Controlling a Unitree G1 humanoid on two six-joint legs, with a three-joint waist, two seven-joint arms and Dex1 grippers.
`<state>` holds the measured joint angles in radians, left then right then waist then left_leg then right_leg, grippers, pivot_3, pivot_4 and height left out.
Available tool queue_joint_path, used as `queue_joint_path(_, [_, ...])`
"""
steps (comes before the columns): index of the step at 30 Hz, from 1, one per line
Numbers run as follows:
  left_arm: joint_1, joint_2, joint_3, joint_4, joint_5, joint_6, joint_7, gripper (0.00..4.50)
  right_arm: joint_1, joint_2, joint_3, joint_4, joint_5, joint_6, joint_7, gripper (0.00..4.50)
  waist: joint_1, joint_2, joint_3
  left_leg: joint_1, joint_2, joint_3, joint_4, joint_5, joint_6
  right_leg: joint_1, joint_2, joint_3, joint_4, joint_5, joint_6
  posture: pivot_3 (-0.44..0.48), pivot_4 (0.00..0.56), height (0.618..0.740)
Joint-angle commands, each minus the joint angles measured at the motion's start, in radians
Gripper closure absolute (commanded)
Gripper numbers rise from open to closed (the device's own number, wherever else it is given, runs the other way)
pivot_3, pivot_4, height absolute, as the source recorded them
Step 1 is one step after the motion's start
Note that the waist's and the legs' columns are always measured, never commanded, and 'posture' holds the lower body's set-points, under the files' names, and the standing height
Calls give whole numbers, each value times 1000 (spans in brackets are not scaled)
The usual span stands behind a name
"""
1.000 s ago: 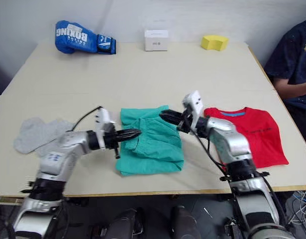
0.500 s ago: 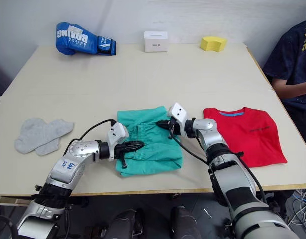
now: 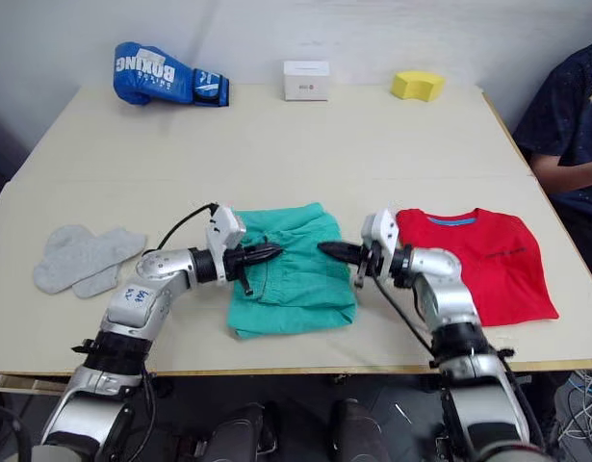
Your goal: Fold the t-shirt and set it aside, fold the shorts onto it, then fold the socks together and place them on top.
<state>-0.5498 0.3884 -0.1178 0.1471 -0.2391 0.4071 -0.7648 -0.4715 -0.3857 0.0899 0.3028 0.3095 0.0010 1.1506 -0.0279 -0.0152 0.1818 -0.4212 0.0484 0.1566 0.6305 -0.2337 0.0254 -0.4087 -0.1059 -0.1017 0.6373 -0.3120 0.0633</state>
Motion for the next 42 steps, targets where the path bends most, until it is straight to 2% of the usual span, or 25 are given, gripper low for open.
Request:
queue_joint_path(1, [-8,-16,-43,83,64,-40,19,4500,75,-2,32,-97,-54,-27,-54,4476,0,0,0,0,0,0,0,0,0,0,0,0,0,0,0,0,150,740])
queue_joint_path(7, [-6,-40,-50,140,93,-57,48,4500,250,-134,30,-376,-5,55,3,4476,9,0,0,0,-1,-1,1,0,1,0,-1,0,0,0,0,0,150,740])
queue_joint_path(10, [20,-32,-49,123,91,-67,37,4500,280,-192,-60,-476,67,188,-68,4476,11,0,0,0,-1,-1,1,-1,2,1,-2,-1,0,0,0,0,150,740])
queue_joint_path(15, [45,-24,-40,107,85,-84,23,4500,244,-241,-186,-450,151,378,-166,4476,11,0,0,1,-1,-3,0,-2,4,1,-2,-2,0,0,-1,0,150,740])
queue_joint_path(17, [51,-26,-42,102,84,-90,18,4500,178,-232,-215,-393,232,558,-209,4476,9,0,0,1,0,-3,0,-2,4,1,-2,-2,0,0,-1,0,150,740])
queue_joint_path(18, [53,-26,-45,100,86,-95,15,4500,145,-231,-224,-369,279,660,-220,4323,7,0,0,1,0,-3,0,-2,4,1,-2,-2,0,0,-1,0,150,740])
queue_joint_path(21, [53,-28,-49,92,89,-97,12,4500,41,-232,-194,-288,322,800,-195,3628,4,0,0,1,0,-3,0,-2,5,1,-2,-3,0,-1,-2,0,150,740])
queue_joint_path(28, [65,-24,-49,55,87,-91,6,4500,-231,-185,-93,18,311,1165,-234,1181,2,0,0,0,-1,-4,0,-2,5,1,-2,-3,1,-1,-2,0,150,740])
queue_joint_path(31, [80,-18,-51,37,90,-90,5,4500,-320,-130,-44,122,284,1222,-233,157,-2,0,-1,0,-1,-3,1,-1,5,1,-2,-3,1,-1,-2,0,150,740])
queue_joint_path(32, [83,-17,-52,34,90,-89,6,4500,-333,-123,-32,134,278,1226,-225,34,-3,0,-1,0,-1,-3,1,-1,5,1,-2,-3,2,-1,-2,0,150,740])
queue_joint_path(34, [95,-15,-50,20,91,-89,11,4500,-359,-96,1,121,290,1257,-195,234,-3,0,-1,0,-1,-3,1,-2,6,1,-2,-3,2,-1,-2,0,150,740])
queue_joint_path(35, [102,-12,-51,15,98,-98,13,4500,-379,-69,-14,136,289,1262,-219,470,-4,0,-1,0,-1,-3,0,-2,6,1,-2,-3,2,-1,-2,0,150,740])
queue_joint_path(42, [115,-10,-47,15,111,-133,21,4500,-440,-15,-90,194,276,1246,-294,2877,1,1,-1,-1,-1,-2,1,0,3,0,-2,-3,2,-1,-2,0,150,740])
